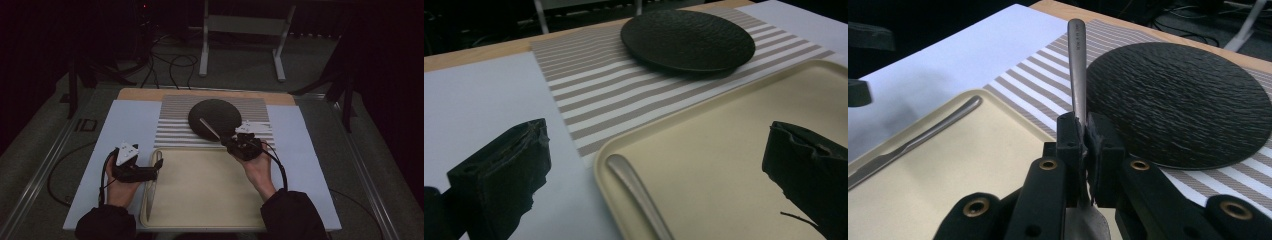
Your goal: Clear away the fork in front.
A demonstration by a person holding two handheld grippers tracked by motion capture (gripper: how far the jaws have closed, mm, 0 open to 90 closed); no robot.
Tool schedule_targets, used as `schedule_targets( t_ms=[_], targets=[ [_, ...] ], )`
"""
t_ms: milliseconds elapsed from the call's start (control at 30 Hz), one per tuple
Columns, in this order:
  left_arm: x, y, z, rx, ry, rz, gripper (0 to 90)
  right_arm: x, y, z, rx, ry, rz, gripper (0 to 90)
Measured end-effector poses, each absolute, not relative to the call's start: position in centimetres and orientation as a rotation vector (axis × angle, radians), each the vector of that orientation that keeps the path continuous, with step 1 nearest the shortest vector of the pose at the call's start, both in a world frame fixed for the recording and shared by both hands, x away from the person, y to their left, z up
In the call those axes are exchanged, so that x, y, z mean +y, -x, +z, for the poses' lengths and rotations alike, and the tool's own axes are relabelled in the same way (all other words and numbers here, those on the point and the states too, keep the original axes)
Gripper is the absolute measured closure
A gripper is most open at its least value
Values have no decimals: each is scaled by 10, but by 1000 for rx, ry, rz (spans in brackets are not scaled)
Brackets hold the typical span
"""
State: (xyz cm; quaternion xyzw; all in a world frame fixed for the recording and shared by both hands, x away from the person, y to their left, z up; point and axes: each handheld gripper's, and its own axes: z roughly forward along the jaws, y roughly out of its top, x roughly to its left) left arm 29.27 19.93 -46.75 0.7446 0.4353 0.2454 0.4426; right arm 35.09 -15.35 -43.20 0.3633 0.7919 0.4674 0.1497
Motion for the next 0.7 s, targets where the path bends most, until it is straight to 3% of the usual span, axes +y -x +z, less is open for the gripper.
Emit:
schedule_targets(
  t_ms=[700],
  targets=[
    [165, -311, -462, 998, -1824, 502, 2, -137, -334, -428, 2306, -967, 1402, 858]
  ],
)
